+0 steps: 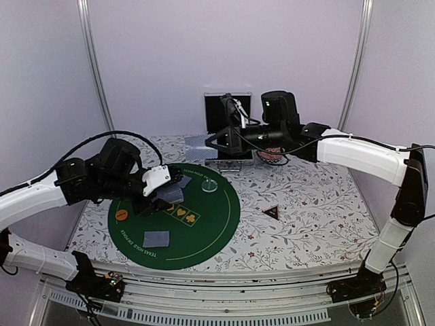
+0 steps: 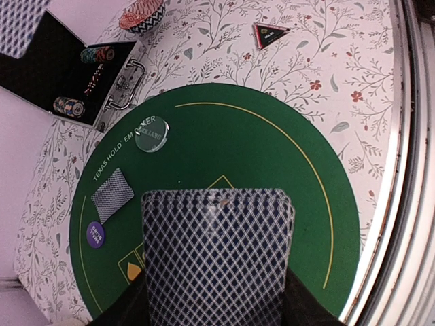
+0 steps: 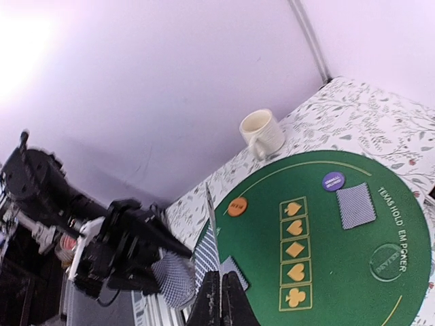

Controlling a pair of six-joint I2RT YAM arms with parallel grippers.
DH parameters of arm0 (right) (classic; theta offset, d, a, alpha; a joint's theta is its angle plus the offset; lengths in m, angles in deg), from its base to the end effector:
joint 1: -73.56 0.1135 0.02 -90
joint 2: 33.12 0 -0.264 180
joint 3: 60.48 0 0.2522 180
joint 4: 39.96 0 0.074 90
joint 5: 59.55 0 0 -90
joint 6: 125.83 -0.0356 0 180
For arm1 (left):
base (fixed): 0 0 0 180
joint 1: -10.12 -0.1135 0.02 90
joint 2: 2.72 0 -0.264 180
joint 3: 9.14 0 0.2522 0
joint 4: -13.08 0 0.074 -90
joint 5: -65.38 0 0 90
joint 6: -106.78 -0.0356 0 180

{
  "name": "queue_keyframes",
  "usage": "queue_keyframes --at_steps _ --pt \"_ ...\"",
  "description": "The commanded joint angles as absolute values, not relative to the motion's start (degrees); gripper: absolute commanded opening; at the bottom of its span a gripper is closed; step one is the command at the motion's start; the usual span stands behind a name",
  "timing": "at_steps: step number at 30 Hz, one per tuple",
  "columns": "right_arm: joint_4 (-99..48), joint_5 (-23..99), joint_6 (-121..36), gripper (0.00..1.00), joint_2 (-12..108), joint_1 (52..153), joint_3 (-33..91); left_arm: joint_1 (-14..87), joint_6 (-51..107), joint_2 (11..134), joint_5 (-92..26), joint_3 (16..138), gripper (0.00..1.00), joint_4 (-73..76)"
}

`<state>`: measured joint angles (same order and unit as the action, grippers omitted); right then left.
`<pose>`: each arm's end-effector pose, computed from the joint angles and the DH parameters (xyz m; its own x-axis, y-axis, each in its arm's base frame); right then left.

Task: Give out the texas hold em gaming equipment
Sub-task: Pick up the poker card from the face-down deck piles, then distribute the poker card in the small blind area.

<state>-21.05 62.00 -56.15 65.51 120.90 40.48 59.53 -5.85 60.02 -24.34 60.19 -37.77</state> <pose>0.2652 0.3153 0.3550 -0.5170 -0.1243 -0.8469 -0.8392 0.2686 0.4728 0.1485 -0.1731 0.3006 -0.1278 0.7406 -0.6597 0.8735 0.3991 0.2787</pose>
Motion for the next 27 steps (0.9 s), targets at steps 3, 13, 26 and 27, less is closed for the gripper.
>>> queue_keyframes --at_steps 3,13,26,27 --pt "-37.48 51.14 -71.06 0.02 76.57 118.07 40.88 60.25 -5.57 58.44 -24.6 59.19 0.53 -35.49" --pt "-52.23 46.56 -87.96 0.02 100.58 119.01 52.69 60.26 -5.33 56.29 -23.48 58.59 0.53 -35.65" --pt "-51.25 36.69 -97.32 0.02 123.66 121.51 74.14 60.31 -5.83 57.05 -23.2 58.81 0.54 -35.19" --pt "-50.73 36.25 -97.08 0.02 124.61 121.61 75.64 60.25 -5.92 56.97 -23.29 58.74 0.54 -35.16"
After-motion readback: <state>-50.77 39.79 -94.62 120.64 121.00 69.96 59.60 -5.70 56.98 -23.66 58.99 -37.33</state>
